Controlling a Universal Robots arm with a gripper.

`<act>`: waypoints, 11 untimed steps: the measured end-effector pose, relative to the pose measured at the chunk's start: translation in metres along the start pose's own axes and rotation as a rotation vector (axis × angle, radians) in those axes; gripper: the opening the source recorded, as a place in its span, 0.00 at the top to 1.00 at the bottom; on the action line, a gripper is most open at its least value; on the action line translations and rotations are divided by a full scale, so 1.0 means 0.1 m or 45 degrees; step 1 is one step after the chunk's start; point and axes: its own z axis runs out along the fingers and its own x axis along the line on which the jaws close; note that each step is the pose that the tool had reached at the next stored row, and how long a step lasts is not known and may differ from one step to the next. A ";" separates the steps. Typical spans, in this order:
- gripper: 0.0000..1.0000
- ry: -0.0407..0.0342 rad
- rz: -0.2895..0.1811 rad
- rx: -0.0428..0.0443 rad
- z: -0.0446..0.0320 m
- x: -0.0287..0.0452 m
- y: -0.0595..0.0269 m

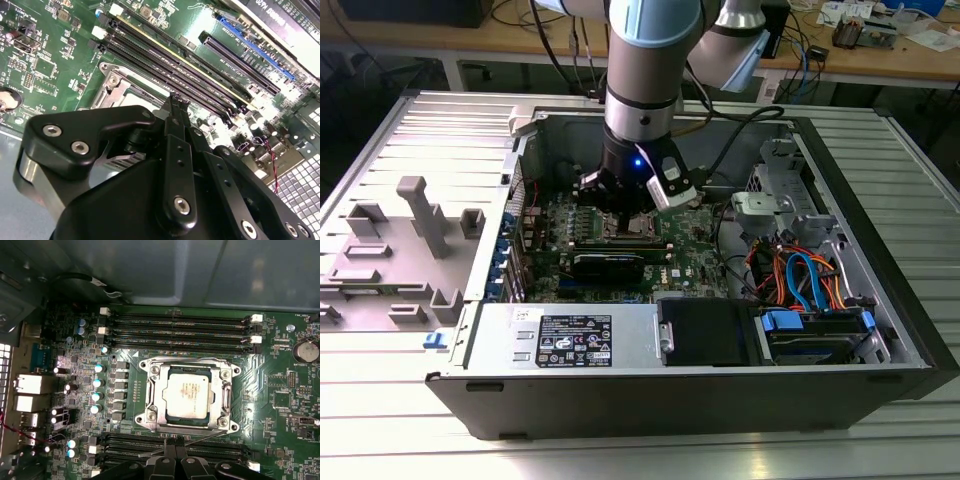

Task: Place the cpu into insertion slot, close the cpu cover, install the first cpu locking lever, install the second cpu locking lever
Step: 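Install the second cpu locking lever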

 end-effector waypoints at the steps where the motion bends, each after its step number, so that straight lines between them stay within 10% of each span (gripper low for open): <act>1: 0.89 0.0001 0.000 0.000 0.017 0.000 -0.001; 11: 0.89 -0.0012 -0.001 -0.021 0.121 0.062 -0.025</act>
